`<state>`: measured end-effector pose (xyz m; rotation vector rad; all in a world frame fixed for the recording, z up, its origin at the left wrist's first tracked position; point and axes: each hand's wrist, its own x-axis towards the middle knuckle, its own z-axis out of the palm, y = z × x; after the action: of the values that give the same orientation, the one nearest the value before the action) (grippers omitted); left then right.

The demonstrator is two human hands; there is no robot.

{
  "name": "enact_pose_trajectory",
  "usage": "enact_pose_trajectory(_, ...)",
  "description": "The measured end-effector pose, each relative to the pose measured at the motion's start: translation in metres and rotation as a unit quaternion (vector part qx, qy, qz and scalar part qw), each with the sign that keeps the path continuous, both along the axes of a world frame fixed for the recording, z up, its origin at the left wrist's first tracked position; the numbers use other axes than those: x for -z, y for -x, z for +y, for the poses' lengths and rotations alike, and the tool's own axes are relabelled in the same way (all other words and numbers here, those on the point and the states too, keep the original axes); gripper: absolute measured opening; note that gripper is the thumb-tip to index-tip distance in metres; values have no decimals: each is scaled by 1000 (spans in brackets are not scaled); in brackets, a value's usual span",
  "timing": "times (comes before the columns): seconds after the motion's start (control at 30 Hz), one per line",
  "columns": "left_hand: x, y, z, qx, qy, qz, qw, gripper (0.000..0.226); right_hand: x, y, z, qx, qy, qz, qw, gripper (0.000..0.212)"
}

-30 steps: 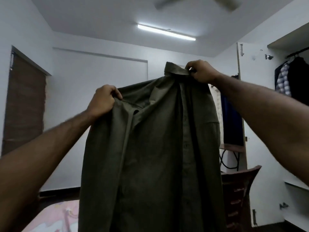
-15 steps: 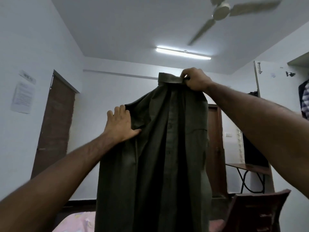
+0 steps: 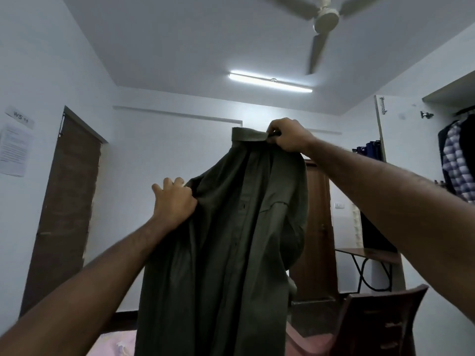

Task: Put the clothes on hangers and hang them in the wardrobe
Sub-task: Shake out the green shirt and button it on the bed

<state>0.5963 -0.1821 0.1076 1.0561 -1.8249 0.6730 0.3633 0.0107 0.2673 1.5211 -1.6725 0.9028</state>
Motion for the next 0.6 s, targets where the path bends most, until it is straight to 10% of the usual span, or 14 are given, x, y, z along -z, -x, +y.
enact_pose_trajectory(0.27,-39,-42,2,261,-132,261,920,24,28,40,-8,43,-50,25,997,33)
enact_pose_trajectory(0.6,-23,-87,1,260,-13,176,949,31,42,39,10,-205,-179,-119,955,26)
